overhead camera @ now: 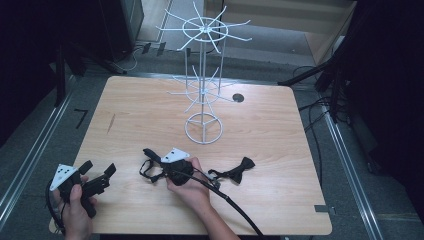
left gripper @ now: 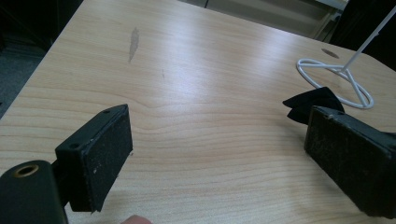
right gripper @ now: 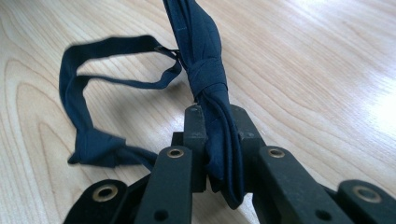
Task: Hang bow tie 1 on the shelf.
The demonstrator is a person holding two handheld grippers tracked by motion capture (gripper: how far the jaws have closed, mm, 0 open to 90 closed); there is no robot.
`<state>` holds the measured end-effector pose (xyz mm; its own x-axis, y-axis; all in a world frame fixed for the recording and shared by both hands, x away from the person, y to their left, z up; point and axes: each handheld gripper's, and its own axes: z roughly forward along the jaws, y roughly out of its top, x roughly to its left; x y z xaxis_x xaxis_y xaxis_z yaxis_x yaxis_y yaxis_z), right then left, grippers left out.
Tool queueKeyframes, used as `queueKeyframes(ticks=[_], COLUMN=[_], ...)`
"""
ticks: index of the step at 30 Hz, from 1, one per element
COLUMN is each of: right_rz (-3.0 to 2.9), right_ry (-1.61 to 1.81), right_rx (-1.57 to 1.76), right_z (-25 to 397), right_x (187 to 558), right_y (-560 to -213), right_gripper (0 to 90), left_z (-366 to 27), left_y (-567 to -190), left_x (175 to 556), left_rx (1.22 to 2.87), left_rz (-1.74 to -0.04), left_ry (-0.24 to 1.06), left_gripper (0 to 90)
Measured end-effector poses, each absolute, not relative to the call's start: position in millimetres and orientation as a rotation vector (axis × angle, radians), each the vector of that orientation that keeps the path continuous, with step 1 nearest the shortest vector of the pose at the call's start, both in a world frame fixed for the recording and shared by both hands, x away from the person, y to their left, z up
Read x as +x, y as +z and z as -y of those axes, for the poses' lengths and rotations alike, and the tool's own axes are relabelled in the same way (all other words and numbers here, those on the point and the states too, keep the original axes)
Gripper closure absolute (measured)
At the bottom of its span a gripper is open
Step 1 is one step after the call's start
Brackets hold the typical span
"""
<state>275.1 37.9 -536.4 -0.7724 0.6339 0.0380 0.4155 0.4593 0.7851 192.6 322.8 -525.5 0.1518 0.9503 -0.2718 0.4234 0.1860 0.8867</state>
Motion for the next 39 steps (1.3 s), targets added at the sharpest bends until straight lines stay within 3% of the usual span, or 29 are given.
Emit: queueKeyframes(ticks=[39], right_rz=[-2.164], right_ry=[1.422], right_rx=[0.941], right_z=[18.3], right_x=[252.9], right_y=[-480.7], right_gripper=[82.0], left_z=[-322.8], left_y=[-525.5], left_x=[192.7], left_rx=[1.407], left_rz=[-1.440], left_ry=[0.652], left_gripper=[8.7])
